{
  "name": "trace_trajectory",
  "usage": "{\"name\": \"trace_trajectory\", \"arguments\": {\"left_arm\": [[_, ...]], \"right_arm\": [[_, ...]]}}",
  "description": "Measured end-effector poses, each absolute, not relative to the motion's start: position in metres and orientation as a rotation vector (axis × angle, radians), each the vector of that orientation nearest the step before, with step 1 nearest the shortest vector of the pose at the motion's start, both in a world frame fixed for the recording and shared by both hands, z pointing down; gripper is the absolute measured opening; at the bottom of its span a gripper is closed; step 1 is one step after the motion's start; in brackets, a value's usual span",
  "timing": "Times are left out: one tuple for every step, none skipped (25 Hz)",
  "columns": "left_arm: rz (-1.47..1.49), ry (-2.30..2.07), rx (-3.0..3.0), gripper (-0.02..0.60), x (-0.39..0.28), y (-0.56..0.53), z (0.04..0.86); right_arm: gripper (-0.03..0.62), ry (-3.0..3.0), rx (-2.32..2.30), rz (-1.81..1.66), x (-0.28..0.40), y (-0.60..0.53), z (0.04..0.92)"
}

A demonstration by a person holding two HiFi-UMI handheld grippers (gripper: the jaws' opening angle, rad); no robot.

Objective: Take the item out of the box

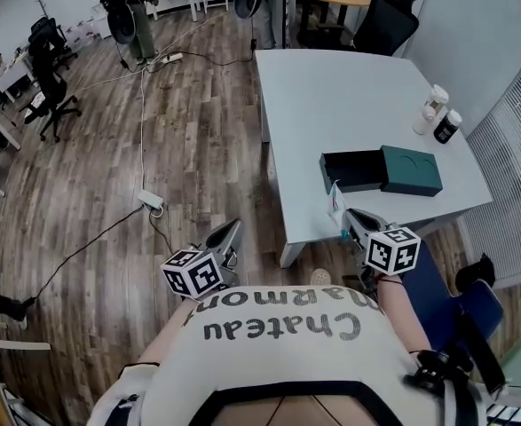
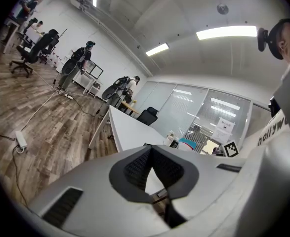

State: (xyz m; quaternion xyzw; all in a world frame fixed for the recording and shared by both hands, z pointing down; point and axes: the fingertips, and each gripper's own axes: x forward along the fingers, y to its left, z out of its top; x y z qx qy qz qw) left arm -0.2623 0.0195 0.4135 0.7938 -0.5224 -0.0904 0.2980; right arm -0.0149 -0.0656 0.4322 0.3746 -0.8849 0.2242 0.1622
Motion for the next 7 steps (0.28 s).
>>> {"name": "trace_trajectory", "arguments": {"left_arm": [[-0.243,-1.391,2.108,-0.011,-0.2639,0.0207,0.4133],[-0.246,-1.394,2.103,-0.011,-0.2656,0.0221,0.4132],[-0.249,-1.395,2.098,-0.011,-0.2670,0.0237,0.4134],[-0.250,-1.395,2.095,-0.011,-0.2678,0.0254,0.4137],[-0.248,-1.394,2.092,-0.011,-0.2684,0.0272,0.4141],[-0.245,-1.394,2.091,-0.011,-0.2690,0.0290,0.4145],[-0.242,-1.394,2.090,-0.011,-0.2695,0.0307,0.4149]], "right_arm": [[0.008,-2.525,1.065,0.635,-0.0169,-0.0643,0.4321],[0.008,-2.521,1.060,0.628,-0.0189,-0.0627,0.4326],[0.008,-2.516,1.055,0.623,-0.0204,-0.0610,0.4333],[0.006,-2.512,1.052,0.621,-0.0215,-0.0593,0.4339],[0.008,-2.508,1.050,0.621,-0.0225,-0.0579,0.4342],[0.006,-2.505,1.049,0.621,-0.0234,-0.0566,0.4343],[0.008,-2.502,1.047,0.620,-0.0243,-0.0554,0.4344]]}}
